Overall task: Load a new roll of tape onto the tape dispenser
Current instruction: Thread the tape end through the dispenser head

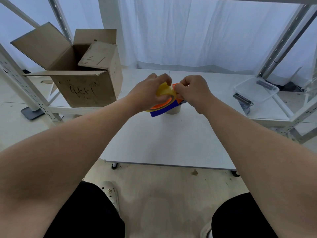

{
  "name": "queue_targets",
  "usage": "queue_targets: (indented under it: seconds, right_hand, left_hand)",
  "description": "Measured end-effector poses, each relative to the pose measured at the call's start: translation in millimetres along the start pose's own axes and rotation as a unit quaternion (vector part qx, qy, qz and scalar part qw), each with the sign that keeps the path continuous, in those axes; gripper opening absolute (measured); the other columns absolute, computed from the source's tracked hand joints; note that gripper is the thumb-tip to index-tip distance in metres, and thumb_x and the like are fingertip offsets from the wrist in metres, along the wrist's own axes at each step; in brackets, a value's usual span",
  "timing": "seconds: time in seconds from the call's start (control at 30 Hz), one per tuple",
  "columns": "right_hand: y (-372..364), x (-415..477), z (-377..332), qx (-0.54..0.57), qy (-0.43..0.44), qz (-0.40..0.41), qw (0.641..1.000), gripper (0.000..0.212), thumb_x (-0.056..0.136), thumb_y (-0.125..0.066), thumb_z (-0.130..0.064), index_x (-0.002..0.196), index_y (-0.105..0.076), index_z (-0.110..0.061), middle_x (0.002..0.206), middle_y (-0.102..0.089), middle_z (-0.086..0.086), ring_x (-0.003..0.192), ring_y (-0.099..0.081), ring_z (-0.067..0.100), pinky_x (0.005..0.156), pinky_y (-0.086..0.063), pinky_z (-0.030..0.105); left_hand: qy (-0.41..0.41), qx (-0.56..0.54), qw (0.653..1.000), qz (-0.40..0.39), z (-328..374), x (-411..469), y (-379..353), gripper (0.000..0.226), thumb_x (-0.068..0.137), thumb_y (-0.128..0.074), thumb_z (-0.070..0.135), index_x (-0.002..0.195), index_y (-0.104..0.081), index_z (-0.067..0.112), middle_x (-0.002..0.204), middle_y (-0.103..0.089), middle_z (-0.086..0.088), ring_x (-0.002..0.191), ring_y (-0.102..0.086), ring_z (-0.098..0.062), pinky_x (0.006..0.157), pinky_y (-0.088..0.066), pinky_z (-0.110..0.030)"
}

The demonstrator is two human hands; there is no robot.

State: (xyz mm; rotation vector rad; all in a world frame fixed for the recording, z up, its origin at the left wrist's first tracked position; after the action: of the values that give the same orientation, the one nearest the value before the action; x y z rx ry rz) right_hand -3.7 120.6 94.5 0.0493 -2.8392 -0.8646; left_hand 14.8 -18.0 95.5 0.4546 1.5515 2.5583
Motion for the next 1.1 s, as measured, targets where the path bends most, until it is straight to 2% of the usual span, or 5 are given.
queue_targets:
  seconds: [0.17, 0.3, 0.77, 1.0, 1.1]
  right_hand:
    - [-0.3, 2.5, 0.9, 0.059, -0.027, -0.012, 0.998, 0.010, 0.086, -0.056, -0.020, 0.087, -0.061, -0.011, 0.091, -0.067, 0.005, 0.095, -0.067, 0.025, 0.086, -0.057, 0.046]
    - [-5.6, -1.0, -1.2, 0.051, -0.006, -0.065, 0.997, 0.026, 0.086, -0.067, -0.028, 0.104, -0.067, -0.008, 0.101, -0.068, 0.006, 0.095, -0.067, 0.023, 0.085, -0.058, 0.041]
    - [-6.9, 0.7, 1.7, 0.036, -0.053, -0.081, 0.995, 0.008, 0.087, -0.066, -0.014, 0.089, -0.067, -0.007, 0.084, -0.065, 0.003, 0.086, -0.066, 0.021, 0.078, -0.059, 0.036]
    - [-4.1, 3.2, -7.7, -0.068, 0.006, -0.036, 0.997, 0.013, 0.085, -0.066, -0.016, 0.092, -0.072, -0.006, 0.096, -0.069, 0.009, 0.093, -0.065, 0.023, 0.083, -0.057, 0.037]
    - [-7.3, 3.1, -15.6, -0.131, 0.034, -0.026, 0.990, 0.018, 0.087, -0.059, -0.014, 0.097, -0.071, -0.006, 0.103, -0.069, 0.009, 0.097, -0.064, 0.023, 0.087, -0.056, 0.037]
  left_hand:
    - [0.009, -0.009, 1.000, 0.002, -3.5, -0.6, 0.8, 0.045, 0.084, -0.062, 0.038, 0.123, -0.041, 0.032, 0.121, -0.049, -0.003, 0.097, -0.049, -0.019, 0.072, -0.042, -0.027]
    - [0.005, -0.001, 1.000, 0.004, -3.3, -0.4, -0.1, 0.046, 0.084, -0.063, 0.038, 0.124, -0.042, 0.031, 0.121, -0.050, -0.002, 0.096, -0.049, -0.017, 0.071, -0.041, -0.026]
    - [-0.008, 0.012, 1.000, -0.014, -3.0, -2.4, -4.8, 0.049, 0.081, -0.066, 0.040, 0.122, -0.040, 0.030, 0.124, -0.050, -0.002, 0.097, -0.050, -0.017, 0.071, -0.041, -0.025]
    - [0.015, -0.005, 1.000, 0.002, -3.1, -1.6, -3.9, 0.062, 0.078, -0.070, 0.039, 0.127, -0.036, 0.023, 0.127, -0.051, -0.003, 0.095, -0.052, -0.017, 0.070, -0.041, -0.026]
    - [0.034, -0.001, 0.999, 0.005, -5.7, 0.0, -6.2, 0.070, 0.079, -0.069, 0.040, 0.135, -0.032, 0.020, 0.136, -0.046, -0.004, 0.108, -0.053, -0.021, 0.077, -0.041, -0.026]
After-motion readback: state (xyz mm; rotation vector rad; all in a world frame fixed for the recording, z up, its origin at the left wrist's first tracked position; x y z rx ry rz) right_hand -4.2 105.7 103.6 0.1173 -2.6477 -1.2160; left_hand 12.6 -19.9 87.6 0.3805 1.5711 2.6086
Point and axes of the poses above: each hand's wrist, its own x-axis towards the middle knuckle, its own y-axis out of the back of the hand, z = x × y, the point moved 6 cm from there along x, towards the middle knuckle
